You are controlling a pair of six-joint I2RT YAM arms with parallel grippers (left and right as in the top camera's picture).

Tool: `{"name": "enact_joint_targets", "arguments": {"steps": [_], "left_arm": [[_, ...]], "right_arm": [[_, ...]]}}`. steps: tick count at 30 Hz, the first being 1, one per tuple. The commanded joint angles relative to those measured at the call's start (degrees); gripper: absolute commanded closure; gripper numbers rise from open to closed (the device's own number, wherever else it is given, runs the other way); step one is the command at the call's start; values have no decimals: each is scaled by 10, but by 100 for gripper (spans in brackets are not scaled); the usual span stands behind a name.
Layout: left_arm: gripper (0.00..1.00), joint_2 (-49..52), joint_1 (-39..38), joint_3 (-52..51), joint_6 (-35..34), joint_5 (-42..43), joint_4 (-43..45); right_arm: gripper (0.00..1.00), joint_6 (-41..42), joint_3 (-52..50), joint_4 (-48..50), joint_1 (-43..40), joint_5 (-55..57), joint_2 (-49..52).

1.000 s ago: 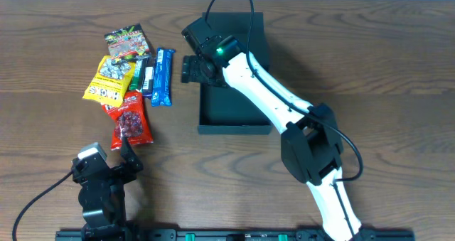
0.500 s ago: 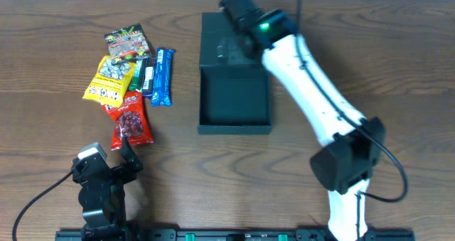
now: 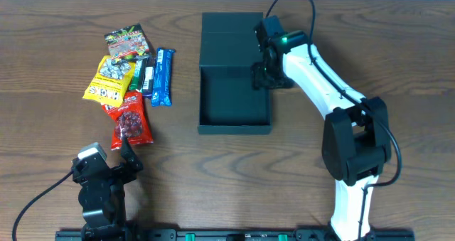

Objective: Pack container

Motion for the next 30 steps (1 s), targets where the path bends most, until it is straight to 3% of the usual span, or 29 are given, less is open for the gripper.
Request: {"name": "enact_joint_targets", "arguments": {"steps": [1, 2, 3, 7, 20, 21, 22, 24, 27, 29, 30], "left_arm": [[5, -4, 2, -12, -4, -2, -2], [5, -4, 2, -12, -4, -2, -2], [5, -4, 2, -12, -4, -2, -2], [5, -4, 2, -12, -4, -2, -2], [5, -4, 2, -12, -4, -2, -2], [5, -4, 2, -12, -4, -2, -2], [5, -4, 2, -12, -4, -2, -2], [5, -4, 2, -12, -4, -2, -2], [4, -4, 2, -12, -4, -2, -2], [5, -4, 2, -12, -4, -2, -2], [5, -4, 2, -12, -4, -2, -2]], "right_arm": [[71, -13, -22, 13, -3, -26, -1], [83, -13, -24, 14, -3, -25, -1], [89, -13, -26, 14, -3, -24, -1], [99, -13, -27, 14, -14, -20, -1], [98, -17, -27, 7, -50, -13, -1], [95, -17, -27, 7, -50, -13, -1], [76, -21, -27, 7, -50, -14, -1], [57, -34, -27, 5, -50, -13, -1], [16, -37, -27, -1, -50, -14, -1], [1, -36, -24, -4, -50, -14, -3], [1, -36, -22, -4, -51, -14, -7]]}}
